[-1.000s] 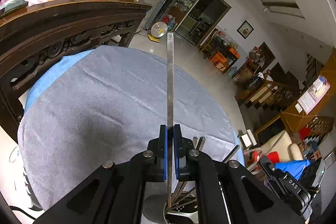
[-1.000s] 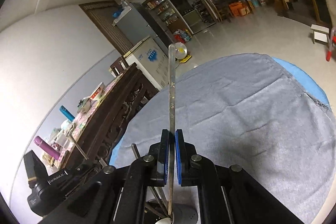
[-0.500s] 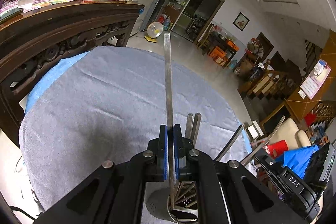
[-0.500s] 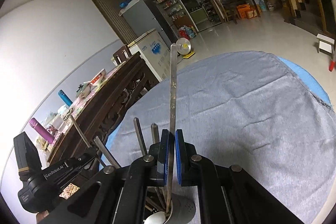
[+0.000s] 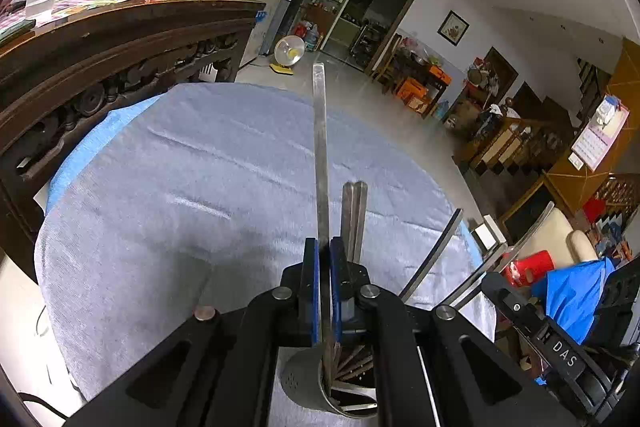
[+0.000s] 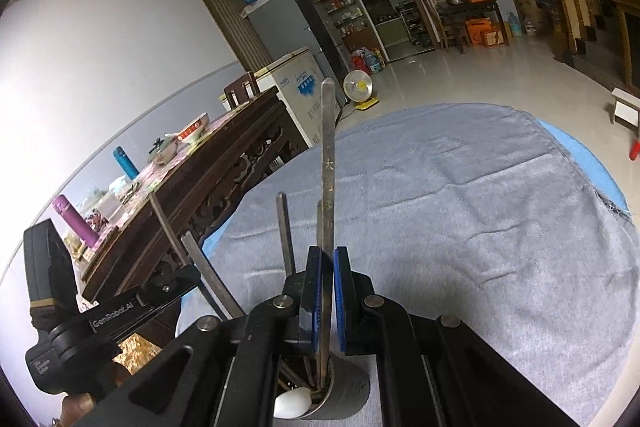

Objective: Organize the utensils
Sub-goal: 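Lower both chopsticks into the black holder and push them down with both grippers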

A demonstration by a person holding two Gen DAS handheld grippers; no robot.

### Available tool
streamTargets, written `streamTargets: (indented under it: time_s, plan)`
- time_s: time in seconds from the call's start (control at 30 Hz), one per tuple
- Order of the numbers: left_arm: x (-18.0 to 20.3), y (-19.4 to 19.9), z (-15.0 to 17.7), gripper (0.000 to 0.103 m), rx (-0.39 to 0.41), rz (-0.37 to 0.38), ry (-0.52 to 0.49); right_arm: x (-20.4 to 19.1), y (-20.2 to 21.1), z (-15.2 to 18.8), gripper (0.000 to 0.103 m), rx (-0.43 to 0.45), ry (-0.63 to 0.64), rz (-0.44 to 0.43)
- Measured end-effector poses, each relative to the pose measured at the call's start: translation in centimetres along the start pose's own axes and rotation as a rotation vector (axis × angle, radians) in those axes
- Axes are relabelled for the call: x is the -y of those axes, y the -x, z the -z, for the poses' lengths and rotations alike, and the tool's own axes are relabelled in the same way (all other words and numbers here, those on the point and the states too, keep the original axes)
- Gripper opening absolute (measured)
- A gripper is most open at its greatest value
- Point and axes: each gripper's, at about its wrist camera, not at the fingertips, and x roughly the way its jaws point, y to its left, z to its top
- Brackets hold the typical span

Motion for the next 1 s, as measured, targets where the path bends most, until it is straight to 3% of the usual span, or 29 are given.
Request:
streamTargets:
  time_s: [1.0]
  plan:
    - [0.8, 0.4, 1.8, 0.006, -0.017, -0.010, -0.052, -1.3, -0.6, 2.6, 0.007, -0.051, 0.044, -0.003]
